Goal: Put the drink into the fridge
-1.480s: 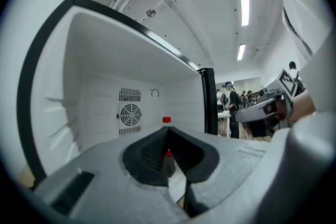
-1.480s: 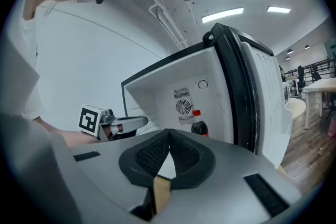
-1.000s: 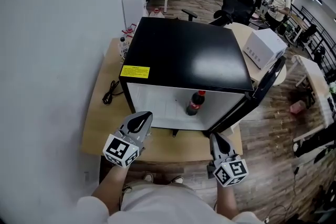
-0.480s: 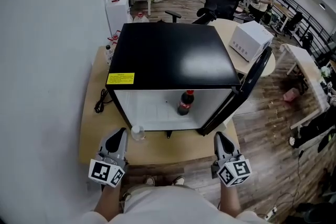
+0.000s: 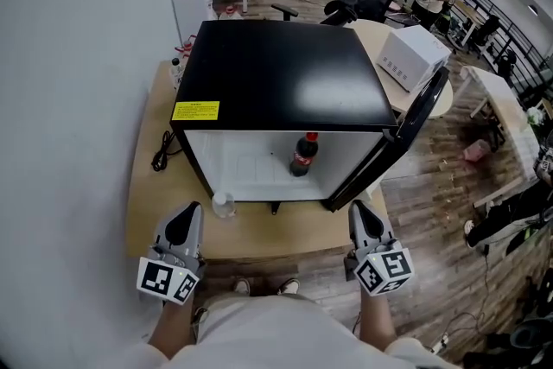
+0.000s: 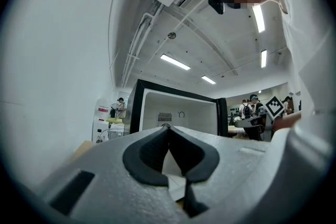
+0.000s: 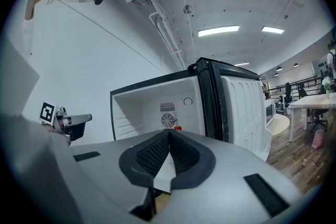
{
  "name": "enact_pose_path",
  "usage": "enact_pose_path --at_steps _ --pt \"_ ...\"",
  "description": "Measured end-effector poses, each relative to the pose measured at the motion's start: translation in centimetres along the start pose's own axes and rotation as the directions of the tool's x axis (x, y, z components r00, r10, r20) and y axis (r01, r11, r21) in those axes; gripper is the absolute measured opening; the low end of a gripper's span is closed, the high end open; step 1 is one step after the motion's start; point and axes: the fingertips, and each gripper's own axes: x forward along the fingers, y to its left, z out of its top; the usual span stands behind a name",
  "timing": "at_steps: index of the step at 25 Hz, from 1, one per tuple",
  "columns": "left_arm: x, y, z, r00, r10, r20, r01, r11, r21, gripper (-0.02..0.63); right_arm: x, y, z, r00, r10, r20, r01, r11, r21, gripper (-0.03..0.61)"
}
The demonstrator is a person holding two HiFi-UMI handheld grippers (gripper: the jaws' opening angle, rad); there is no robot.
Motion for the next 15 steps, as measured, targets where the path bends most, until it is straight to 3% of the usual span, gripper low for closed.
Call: enact_pose_path --at_steps 15 --pt "0.4 -0.3 -0.2 1.0 0.004 0.007 -0.003 1.0 -0.029 0.015 0.5 1.3 -0.4 0.999 0.046 -0.023 -0.046 0.999 -0.003 0.001"
